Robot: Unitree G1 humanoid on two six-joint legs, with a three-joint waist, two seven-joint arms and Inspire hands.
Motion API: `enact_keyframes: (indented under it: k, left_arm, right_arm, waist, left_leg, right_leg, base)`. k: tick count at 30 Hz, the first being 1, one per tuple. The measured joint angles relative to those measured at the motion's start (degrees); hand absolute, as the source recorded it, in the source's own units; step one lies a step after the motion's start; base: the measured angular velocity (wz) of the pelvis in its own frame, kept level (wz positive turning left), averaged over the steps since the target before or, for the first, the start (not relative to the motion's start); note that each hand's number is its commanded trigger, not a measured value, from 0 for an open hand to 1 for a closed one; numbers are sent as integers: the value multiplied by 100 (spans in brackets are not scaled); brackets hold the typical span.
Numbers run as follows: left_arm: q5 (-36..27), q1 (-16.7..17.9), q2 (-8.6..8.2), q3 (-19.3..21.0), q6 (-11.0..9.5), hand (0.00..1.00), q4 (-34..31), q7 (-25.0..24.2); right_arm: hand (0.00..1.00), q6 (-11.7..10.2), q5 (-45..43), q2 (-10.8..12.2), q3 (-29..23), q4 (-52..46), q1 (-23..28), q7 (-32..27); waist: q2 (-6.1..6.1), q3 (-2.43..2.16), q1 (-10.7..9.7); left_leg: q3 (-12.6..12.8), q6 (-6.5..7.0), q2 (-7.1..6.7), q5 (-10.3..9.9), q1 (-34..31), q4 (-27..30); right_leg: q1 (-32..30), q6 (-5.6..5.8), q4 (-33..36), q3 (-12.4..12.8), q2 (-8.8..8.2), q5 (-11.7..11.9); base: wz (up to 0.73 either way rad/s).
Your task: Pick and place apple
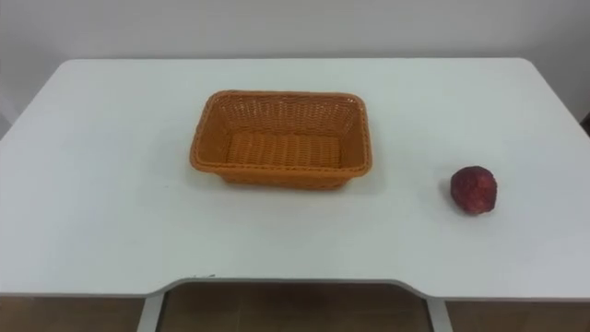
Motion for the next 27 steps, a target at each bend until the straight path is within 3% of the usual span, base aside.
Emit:
enact_keyframes:
  k: [3,8,10,12,16,18,21,25,27]
  left_arm:
    - [-16,18,-2,71,-19,0,4,-10]
    - [-131,115,-31,398,-146,0,-4,107]
    - [-130,162,-22,598,-250,0,-5,184]
    - [-136,196,12,681,-342,0,-16,274]
    - [-130,294,115,707,-515,0,-115,396]
    - [-62,330,113,750,-571,0,-150,397]
    - [-70,398,125,747,-652,0,-162,407]
    - [-85,393,139,636,-748,0,-162,473]
    - [-80,389,131,532,-755,0,-160,493]
  right_arm:
    - [0,-15,1012,24,-388,-19,113,-291]
    - [0,-252,3432,24,-1535,-708,103,-911]
    - [0,-473,4289,24,-2095,-1351,72,-1274]
    - [0,-717,4762,24,-2359,-1843,-3,-1564]
    - [0,-1202,5475,19,-2720,-2567,-158,-2095]
    - [0,-1366,5491,20,-2832,-2912,-180,-2395]
    - [0,-1658,5379,21,-2847,-3759,-166,-3031]
    - [0,-2000,4180,12,-2724,-4921,-206,-4035]
    - [0,-1998,3451,14,-2557,-5339,-207,-4477]
  waist:
    - [-16,39,-4]
    - [-10,32,-147]
    - [-1,9,-215]
    - [8,6,-303]
    - [1,-46,-328]
    - [1,-62,-290]
    - [57,-50,-304]
    - [69,-50,-296]
    - [61,-48,-279]
  left_leg:
    - [4,-4,3,-5,27,8]
    - [115,-9,12,-49,22,56]
    - [134,-2,7,-73,19,95]
    - [135,0,7,-74,9,96]
    - [136,0,-6,-74,-6,94]
    - [154,0,-7,-74,16,82]
    - [169,0,-7,-73,18,77]
    - [140,1,-13,-73,-71,113]
    - [144,2,-13,-70,-118,111]
  right_leg:
    - [68,1,-3,12,6,-2]
    - [11,-3,11,86,40,-3]
    - [-1,0,47,94,32,-5]
    - [-11,5,46,91,26,-7]
    - [-10,6,58,102,30,-6]
    - [-9,7,69,131,33,-7]
    - [-16,9,72,143,35,-8]
    - [-87,12,96,139,32,-11]
    - [-148,12,119,144,33,-11]
  base:
    - [-2]
    - [-10]
    - [-5]
    - [0]
    - [0]
    - [-4]
    - [-3]
    - [2]
    - [0]
